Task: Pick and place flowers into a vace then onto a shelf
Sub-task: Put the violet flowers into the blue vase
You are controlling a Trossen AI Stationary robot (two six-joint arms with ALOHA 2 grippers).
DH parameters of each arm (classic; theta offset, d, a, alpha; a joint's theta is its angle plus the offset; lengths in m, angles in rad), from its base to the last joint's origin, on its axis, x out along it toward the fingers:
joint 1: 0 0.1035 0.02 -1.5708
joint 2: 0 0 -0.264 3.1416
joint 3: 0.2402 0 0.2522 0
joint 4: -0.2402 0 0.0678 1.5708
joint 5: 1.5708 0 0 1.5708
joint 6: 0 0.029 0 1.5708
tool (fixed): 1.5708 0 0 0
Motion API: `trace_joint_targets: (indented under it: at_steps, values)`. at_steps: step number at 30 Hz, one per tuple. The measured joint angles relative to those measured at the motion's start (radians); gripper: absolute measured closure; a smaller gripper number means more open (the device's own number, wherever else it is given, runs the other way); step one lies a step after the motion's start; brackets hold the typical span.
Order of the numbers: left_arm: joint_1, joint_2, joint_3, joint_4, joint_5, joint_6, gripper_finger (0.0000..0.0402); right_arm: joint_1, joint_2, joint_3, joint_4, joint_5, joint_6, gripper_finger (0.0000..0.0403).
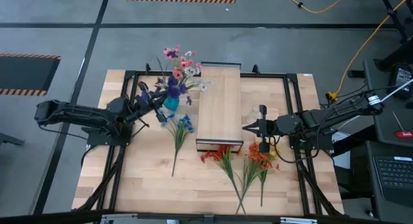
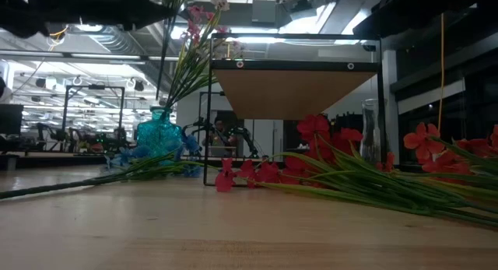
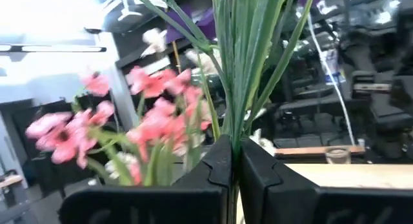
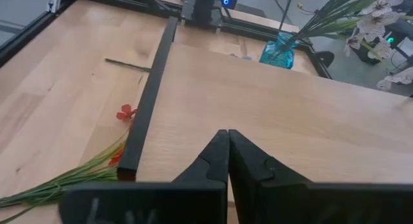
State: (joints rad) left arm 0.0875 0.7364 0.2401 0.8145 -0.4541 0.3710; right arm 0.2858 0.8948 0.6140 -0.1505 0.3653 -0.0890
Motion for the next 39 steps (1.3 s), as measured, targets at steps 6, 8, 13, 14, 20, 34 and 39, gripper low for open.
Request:
trace_joint_targets:
  at_steps: [6, 8, 13, 14, 20, 34, 39]
  values:
    - [0.106, 0.000, -0.120, 0.234, 0.101, -0.046, 0.0398, -0.003, 0.000, 0.000, 0.000, 0.000, -0.007, 0.0395]
    - [0.133, 0.000, -0.133, 0.266, 0.118, -0.058, 0.0398, -0.003, 0.000, 0.000, 0.000, 0.000, -0.007, 0.0395]
    - [0.197, 0.008, -0.149, 0.242, 0.145, -0.115, 0.0398, -0.003, 0.000, 0.000, 0.000, 0.000, -0.007, 0.0395]
    - [0.209, 0.012, -0.154, 0.241, 0.145, -0.128, 0.0398, -0.003, 0.000, 0.000, 0.001, 0.000, -0.007, 0.0395]
    - [0.266, 0.044, -0.165, 0.242, 0.194, -0.190, 0.0397, -0.003, 0.000, 0.000, 0.005, 0.000, 0.000, 0.0395]
    - [0.289, 0.132, -0.165, 0.204, 0.195, -0.266, 0.0372, -0.003, 0.000, 0.000, 0.005, 0.000, 0.001, 0.0395]
    - [0.288, 0.148, -0.165, 0.136, 0.192, -0.283, 0.0371, -0.003, 0.000, 0.000, 0.004, 0.000, 0.001, 0.0395]
